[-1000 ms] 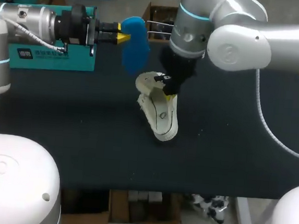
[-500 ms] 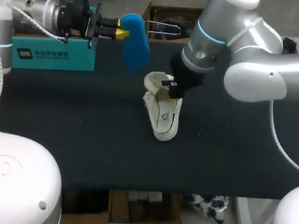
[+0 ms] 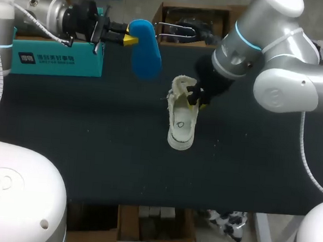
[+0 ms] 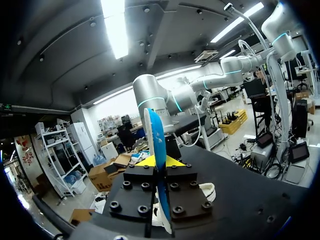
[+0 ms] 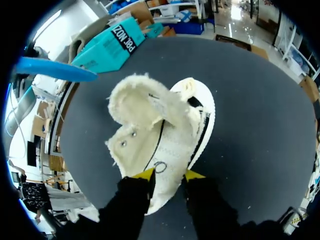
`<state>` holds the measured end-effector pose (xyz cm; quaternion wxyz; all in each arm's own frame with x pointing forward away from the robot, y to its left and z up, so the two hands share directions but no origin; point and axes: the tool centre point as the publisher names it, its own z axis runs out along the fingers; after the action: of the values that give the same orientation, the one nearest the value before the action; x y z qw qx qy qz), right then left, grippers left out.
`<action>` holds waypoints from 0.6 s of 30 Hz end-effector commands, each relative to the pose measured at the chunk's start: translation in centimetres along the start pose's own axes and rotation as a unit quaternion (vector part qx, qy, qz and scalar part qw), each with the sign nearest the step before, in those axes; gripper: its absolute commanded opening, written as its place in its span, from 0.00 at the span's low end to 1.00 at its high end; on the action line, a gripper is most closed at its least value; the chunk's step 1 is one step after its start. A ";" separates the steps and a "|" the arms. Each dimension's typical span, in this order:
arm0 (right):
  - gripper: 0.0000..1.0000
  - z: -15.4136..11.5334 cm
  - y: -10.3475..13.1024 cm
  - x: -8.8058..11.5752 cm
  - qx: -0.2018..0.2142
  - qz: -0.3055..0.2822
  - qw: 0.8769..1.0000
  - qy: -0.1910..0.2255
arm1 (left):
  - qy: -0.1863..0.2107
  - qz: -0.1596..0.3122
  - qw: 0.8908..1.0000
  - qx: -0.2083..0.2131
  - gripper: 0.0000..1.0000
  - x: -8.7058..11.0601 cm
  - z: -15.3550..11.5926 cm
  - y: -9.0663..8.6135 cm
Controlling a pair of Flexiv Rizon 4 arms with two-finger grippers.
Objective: Open the shoe tongue, take the insole out of the shoe, put the insole back into the shoe, and pack the shoe into the shoebox
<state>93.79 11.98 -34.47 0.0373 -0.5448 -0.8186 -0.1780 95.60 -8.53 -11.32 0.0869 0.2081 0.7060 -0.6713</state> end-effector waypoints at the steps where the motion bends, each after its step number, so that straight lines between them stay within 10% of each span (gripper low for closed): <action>1: 1.00 -1.5 -1.0 -0.2 0.005 0.001 1.000 0.001 | 0.029 0.011 1.000 -0.004 0.00 0.7 2.1 -0.3; 9: 1.00 -3.1 -2.5 -0.4 -0.018 0.006 1.000 0.018 | 0.134 0.035 0.990 -0.016 0.00 3.4 5.2 -2.3; 18: 1.00 -3.1 -2.5 -0.4 -0.018 0.006 1.000 0.018 | 0.134 0.035 0.990 -0.016 0.00 3.4 5.2 -2.3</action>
<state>91.31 9.65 -32.24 0.0447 -0.5469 -0.8112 -0.2020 90.72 -13.06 -10.89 0.0190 0.3189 0.7152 -0.6216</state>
